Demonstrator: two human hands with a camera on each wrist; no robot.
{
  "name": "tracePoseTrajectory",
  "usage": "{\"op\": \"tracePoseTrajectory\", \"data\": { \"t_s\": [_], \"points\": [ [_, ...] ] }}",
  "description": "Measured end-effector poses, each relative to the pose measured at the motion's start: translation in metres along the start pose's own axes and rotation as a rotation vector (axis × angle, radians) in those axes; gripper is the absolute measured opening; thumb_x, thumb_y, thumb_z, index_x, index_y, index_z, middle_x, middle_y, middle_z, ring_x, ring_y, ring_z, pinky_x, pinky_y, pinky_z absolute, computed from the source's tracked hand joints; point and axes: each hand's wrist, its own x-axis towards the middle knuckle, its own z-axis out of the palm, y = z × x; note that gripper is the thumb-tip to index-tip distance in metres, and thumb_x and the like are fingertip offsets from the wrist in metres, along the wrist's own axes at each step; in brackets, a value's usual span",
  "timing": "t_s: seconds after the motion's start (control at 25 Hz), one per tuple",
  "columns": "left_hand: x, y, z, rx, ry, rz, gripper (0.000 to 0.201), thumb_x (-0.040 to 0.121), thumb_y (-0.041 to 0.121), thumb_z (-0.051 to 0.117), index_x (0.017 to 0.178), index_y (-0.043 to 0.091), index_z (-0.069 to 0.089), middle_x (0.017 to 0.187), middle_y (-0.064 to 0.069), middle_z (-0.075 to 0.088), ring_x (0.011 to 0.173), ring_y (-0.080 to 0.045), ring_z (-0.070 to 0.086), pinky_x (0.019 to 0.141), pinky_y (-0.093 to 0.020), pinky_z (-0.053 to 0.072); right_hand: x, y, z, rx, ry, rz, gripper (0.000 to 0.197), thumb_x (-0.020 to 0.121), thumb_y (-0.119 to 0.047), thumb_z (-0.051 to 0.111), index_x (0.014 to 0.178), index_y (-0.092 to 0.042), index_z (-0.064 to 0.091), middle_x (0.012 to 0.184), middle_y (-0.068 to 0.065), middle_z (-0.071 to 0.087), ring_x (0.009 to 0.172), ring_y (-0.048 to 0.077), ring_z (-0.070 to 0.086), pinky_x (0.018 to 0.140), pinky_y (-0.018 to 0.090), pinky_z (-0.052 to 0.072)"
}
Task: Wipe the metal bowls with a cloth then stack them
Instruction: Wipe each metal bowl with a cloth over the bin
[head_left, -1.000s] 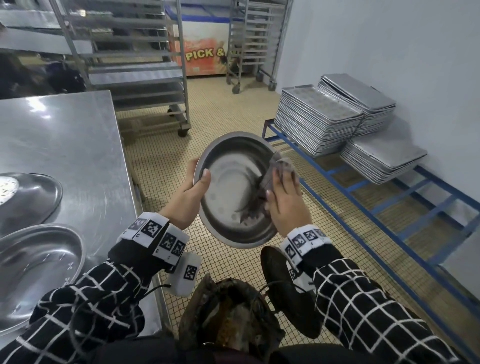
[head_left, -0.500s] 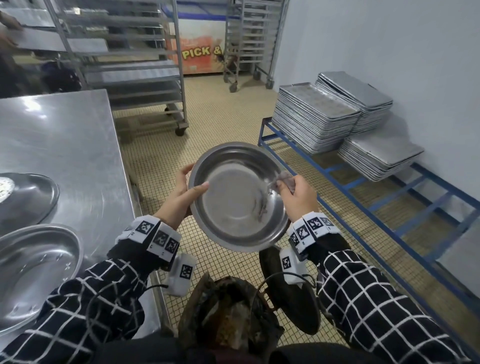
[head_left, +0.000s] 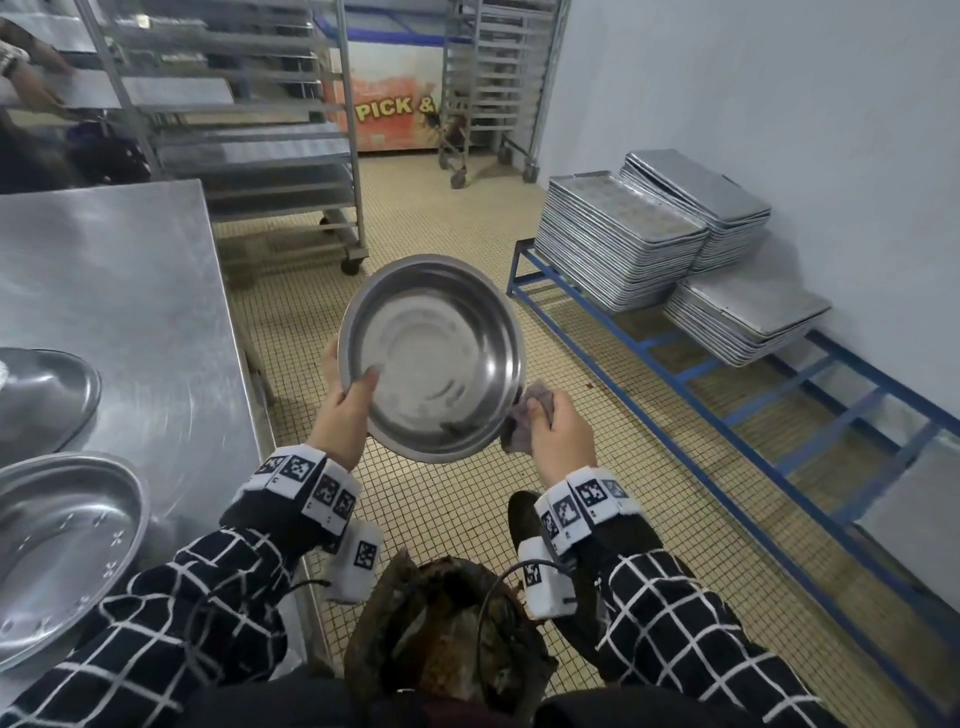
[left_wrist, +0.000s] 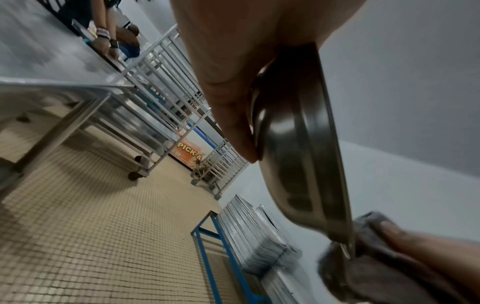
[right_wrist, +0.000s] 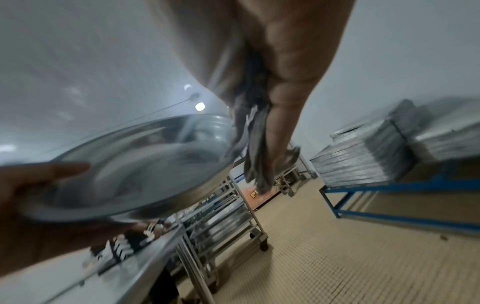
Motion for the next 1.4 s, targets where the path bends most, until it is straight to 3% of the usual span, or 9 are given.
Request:
{"op": "tracePoseTrajectory", "data": {
  "t_s": [0.28, 0.44, 0.64, 0.8, 0.88, 1.08, 1.2, 1.32, 1.4],
  "points": [
    [-0.004, -0.001, -0.001, 0.065, -0.207, 0.047, 0.074, 0.090, 0.061, 0.031, 0.150, 0.021, 0.016, 0.146, -0.007, 0.039, 0.132, -0.025, 0.042, 0.096, -0.023, 0.039, -0.037, -0.010, 0.040, -0.242, -0.364, -0.504, 0.037, 0.099, -0.035, 0.041, 0.132, -0.019, 0.047, 0.124, -0.001, 0.058, 0.111, 0.011, 0.056, 0.097, 0.028, 0.047],
    [-0.014, 0.024, 0.004, 0.056, -0.237, 0.145, 0.028, 0.102, 0.032, 0.027, 0.130, 0.031, 0.029, 0.120, 0.019, 0.045, 0.110, 0.010, 0.047, 0.078, 0.000, 0.041, -0.062, 0.004, 0.062, -0.429, -0.479, -0.615, 0.048, 0.100, -0.043, 0.029, 0.141, -0.018, 0.036, 0.139, 0.004, 0.048, 0.125, 0.020, 0.047, 0.100, 0.037, 0.044],
    [-0.015, 0.026, -0.003, 0.058, -0.260, 0.204, 0.036, 0.101, 0.039, 0.032, 0.136, 0.030, 0.033, 0.119, -0.009, 0.056, 0.101, -0.026, 0.065, 0.080, -0.040, 0.058, -0.035, 0.031, 0.040, -0.819, -0.310, -0.637, 0.065, 0.096, -0.052, 0.006, 0.147, -0.021, 0.032, 0.151, 0.001, 0.036, 0.144, 0.019, 0.019, 0.120, 0.037, 0.008],
    [-0.023, 0.031, 0.009, 0.039, -0.190, 0.250, 0.034, 0.102, 0.040, 0.030, 0.135, 0.030, 0.030, 0.117, 0.011, 0.053, 0.104, 0.003, 0.058, 0.088, -0.025, 0.053, -0.052, 0.007, 0.053, -0.419, -0.264, -0.623, 0.050, 0.100, -0.044, 0.020, 0.140, -0.024, 0.043, 0.145, -0.004, 0.045, 0.139, 0.014, 0.030, 0.117, 0.033, 0.020],
    [-0.023, 0.037, 0.012, 0.067, -0.190, 0.295, 0.040, 0.098, 0.048, 0.032, 0.137, 0.037, 0.029, 0.119, 0.008, 0.054, 0.109, -0.008, 0.058, 0.090, -0.035, 0.053, -0.066, -0.001, 0.064, -0.292, -0.141, -0.565, 0.045, 0.101, -0.042, 0.024, 0.133, -0.026, 0.051, 0.138, -0.009, 0.052, 0.135, 0.010, 0.037, 0.113, 0.029, 0.027],
    [-0.024, 0.034, 0.007, 0.084, -0.224, 0.328, 0.042, 0.097, 0.049, 0.036, 0.137, 0.037, 0.031, 0.111, 0.000, 0.061, 0.087, -0.022, 0.070, 0.070, -0.048, 0.059, -0.046, 0.024, 0.048, -0.715, -0.056, -0.469, 0.057, 0.099, -0.048, 0.009, 0.143, -0.027, 0.037, 0.151, -0.004, 0.034, 0.146, 0.017, 0.011, 0.120, 0.041, 0.007],
    [-0.027, 0.026, 0.002, 0.066, -0.196, 0.227, 0.064, 0.092, 0.060, 0.037, 0.145, 0.024, 0.027, 0.129, -0.001, 0.055, 0.111, -0.015, 0.061, 0.093, -0.045, 0.052, -0.019, 0.032, 0.023, -0.814, -0.027, -0.379, 0.055, 0.099, -0.041, 0.019, 0.151, -0.021, 0.015, 0.159, 0.003, 0.004, 0.143, 0.022, -0.012, 0.118, 0.050, 0.011],
    [-0.024, 0.023, -0.001, 0.141, -0.161, 0.085, 0.069, 0.092, 0.060, 0.030, 0.144, 0.015, 0.031, 0.134, 0.001, 0.052, 0.118, -0.013, 0.053, 0.100, -0.021, 0.042, 0.000, 0.015, 0.005, -0.520, 0.031, -0.361, 0.059, 0.100, -0.034, 0.033, 0.151, -0.020, 0.009, 0.159, 0.003, 0.004, 0.139, 0.022, 0.027, 0.091, 0.031, 0.051],
    [-0.023, 0.025, -0.004, 0.137, -0.194, 0.027, 0.053, 0.097, 0.051, 0.028, 0.135, 0.017, 0.044, 0.110, 0.003, 0.064, 0.096, -0.010, 0.063, 0.081, -0.015, 0.049, 0.007, -0.003, -0.007, -0.312, 0.020, -0.275, 0.057, 0.099, -0.034, 0.039, 0.151, -0.020, 0.017, 0.147, 0.005, 0.037, 0.106, 0.012, 0.054, 0.064, 0.009, 0.044]
  ]
}}
